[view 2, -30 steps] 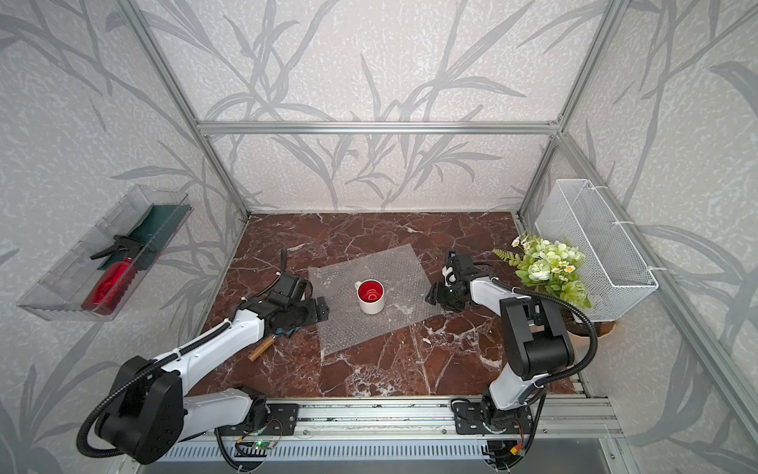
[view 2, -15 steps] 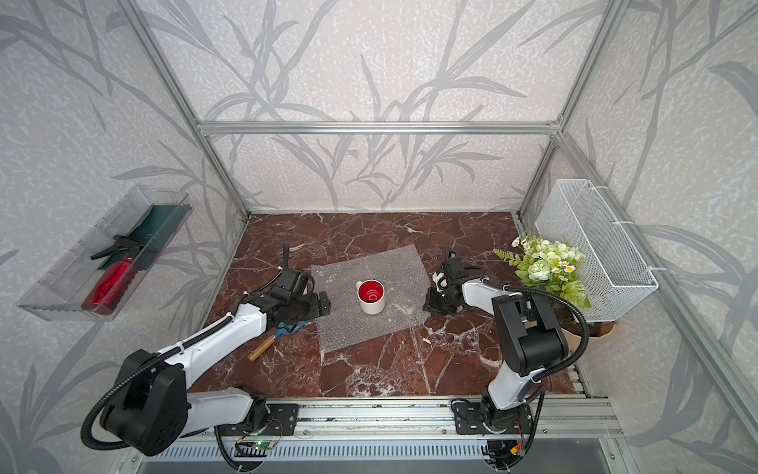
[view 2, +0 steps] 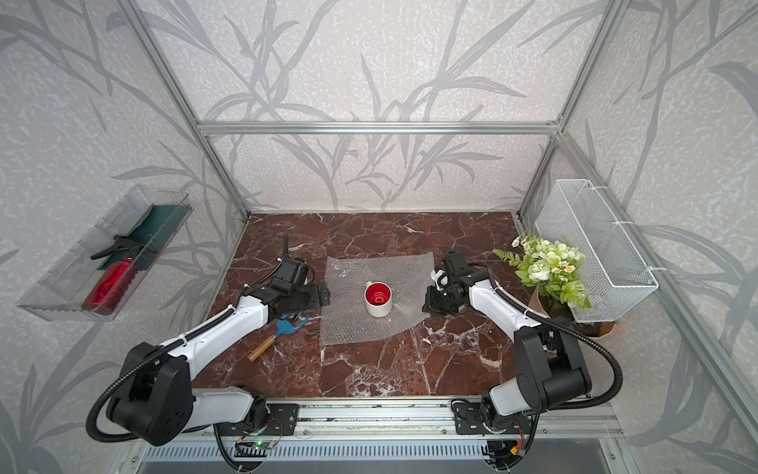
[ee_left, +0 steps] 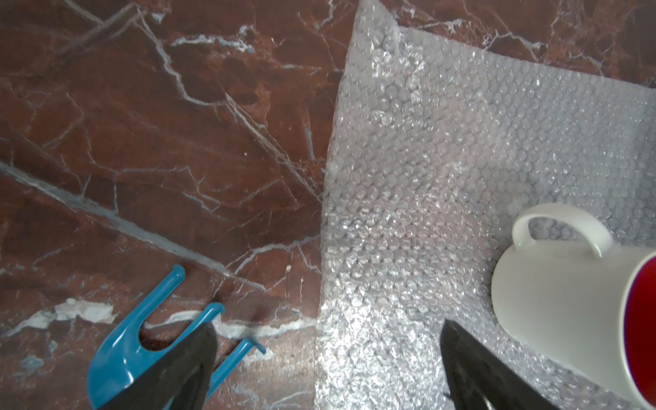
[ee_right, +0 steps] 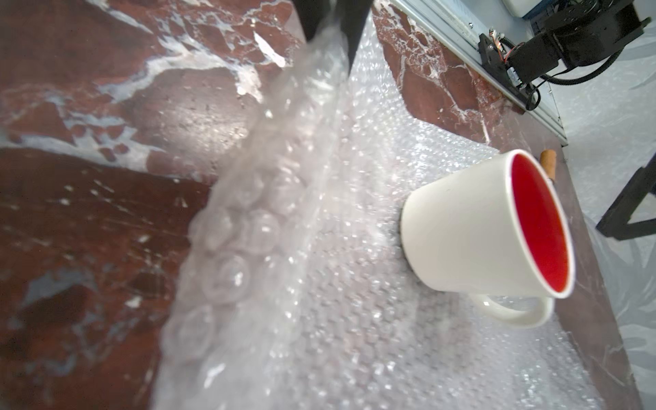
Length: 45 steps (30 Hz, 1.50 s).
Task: Wrap mugs in bubble wrap
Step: Wrap the mug in bubble wrap.
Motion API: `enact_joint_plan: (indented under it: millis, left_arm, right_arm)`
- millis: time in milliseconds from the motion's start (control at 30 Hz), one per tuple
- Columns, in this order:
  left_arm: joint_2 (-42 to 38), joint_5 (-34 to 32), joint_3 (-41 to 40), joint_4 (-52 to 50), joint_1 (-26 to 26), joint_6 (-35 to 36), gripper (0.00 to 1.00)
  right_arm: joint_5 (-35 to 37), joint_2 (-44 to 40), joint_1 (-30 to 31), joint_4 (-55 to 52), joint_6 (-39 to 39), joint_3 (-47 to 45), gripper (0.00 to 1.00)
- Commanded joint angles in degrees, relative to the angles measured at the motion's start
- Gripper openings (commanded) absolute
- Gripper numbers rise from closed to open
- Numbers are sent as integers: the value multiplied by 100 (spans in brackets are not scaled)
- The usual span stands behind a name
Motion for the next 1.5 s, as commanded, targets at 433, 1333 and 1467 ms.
enact_joint_plan:
  millis: [433, 1333, 1467]
  left_arm:
    - [1229, 558, 771, 797, 632, 381, 97]
    - [1677, 793, 952, 1189, 632, 394, 96]
    - [1802, 807, 1088, 1193, 632, 435, 96]
  right_arm:
    - [-387, 943, 1210, 140, 237, 1527, 2]
    - [496, 2728, 1864, -475, 227, 3063, 62]
    - [586, 2907, 1933, -485, 326, 3101, 64]
